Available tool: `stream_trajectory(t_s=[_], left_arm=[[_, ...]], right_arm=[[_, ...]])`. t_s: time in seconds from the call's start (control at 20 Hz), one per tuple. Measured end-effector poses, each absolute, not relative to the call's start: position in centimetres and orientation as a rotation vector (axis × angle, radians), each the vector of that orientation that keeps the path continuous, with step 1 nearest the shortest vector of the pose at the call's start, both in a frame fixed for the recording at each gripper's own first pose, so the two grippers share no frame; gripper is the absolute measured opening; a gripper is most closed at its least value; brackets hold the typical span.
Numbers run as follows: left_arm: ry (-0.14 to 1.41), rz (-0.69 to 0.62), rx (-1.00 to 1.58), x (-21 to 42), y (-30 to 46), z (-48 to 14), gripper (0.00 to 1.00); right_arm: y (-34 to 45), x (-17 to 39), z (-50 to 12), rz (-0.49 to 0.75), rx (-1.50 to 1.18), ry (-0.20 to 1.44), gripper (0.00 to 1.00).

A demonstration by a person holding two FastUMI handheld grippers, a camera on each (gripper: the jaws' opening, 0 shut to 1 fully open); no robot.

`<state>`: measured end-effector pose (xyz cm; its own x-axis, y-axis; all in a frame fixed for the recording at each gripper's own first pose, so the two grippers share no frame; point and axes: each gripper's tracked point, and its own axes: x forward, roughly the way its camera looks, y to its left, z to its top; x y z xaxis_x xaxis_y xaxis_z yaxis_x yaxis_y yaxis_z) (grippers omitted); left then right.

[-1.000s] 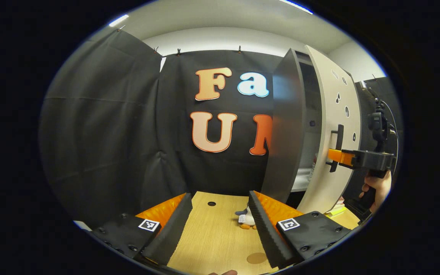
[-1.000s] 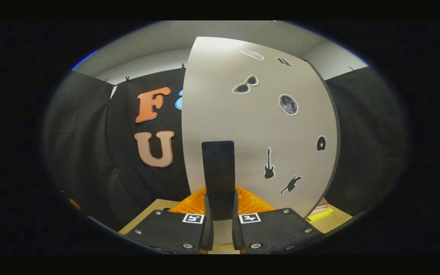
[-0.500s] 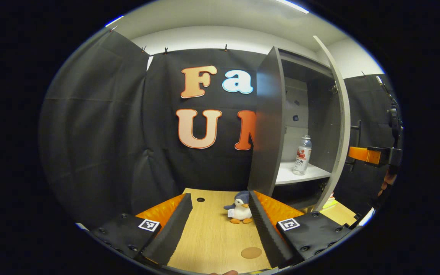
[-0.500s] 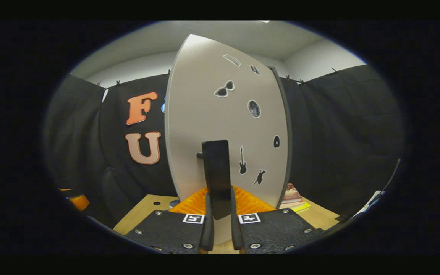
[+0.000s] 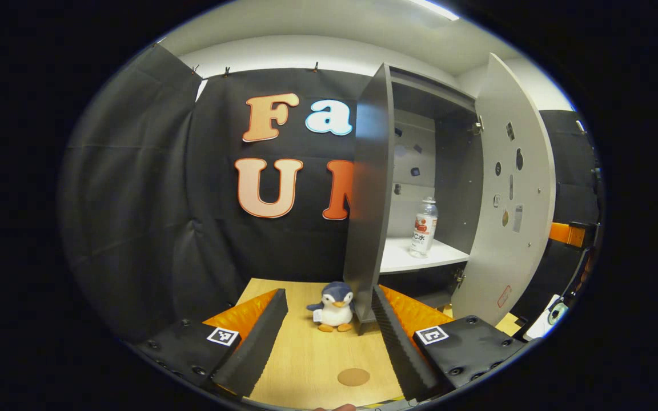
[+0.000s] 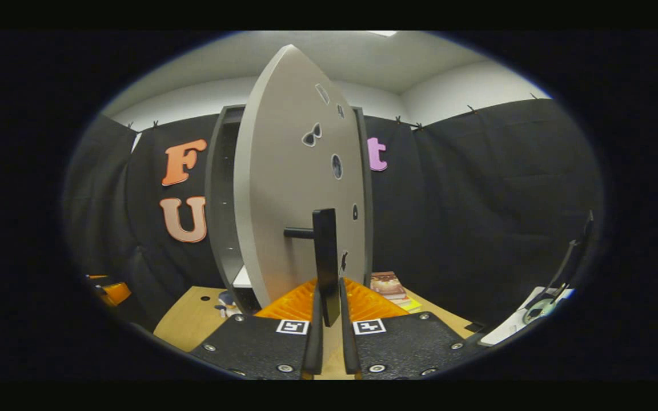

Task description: Open the cabinet door with the right hand, grasp the bottle in the cabinet with the left hand and place it on the coaster, then close the cabinet door with the right hand.

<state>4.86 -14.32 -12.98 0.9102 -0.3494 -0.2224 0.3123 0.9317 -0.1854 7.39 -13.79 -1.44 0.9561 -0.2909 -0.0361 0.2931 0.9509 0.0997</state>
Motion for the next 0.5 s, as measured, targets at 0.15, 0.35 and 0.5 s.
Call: stream_trajectory(t_s=[0.15, 0.35, 0.5], left_arm=[[0.251, -0.375, -0.152, 4.9, -16.1, -12.8, 0.99], [0.266, -0.405, -0.157, 4.9, -18.3, -13.0, 0.99], [0.273, -0.418, -0.157, 4.9, -19.4, -13.1, 0.99]], right_arm=[[-16.2, 6.5, -1.5, -0.298, 0.087, 0.016, 0.11], [-19.3, 5.9, -1.9, -0.283, 0.131, 0.020, 0.11], [-21.7, 5.9, -3.1, -0.268, 0.141, 0.029, 0.11]])
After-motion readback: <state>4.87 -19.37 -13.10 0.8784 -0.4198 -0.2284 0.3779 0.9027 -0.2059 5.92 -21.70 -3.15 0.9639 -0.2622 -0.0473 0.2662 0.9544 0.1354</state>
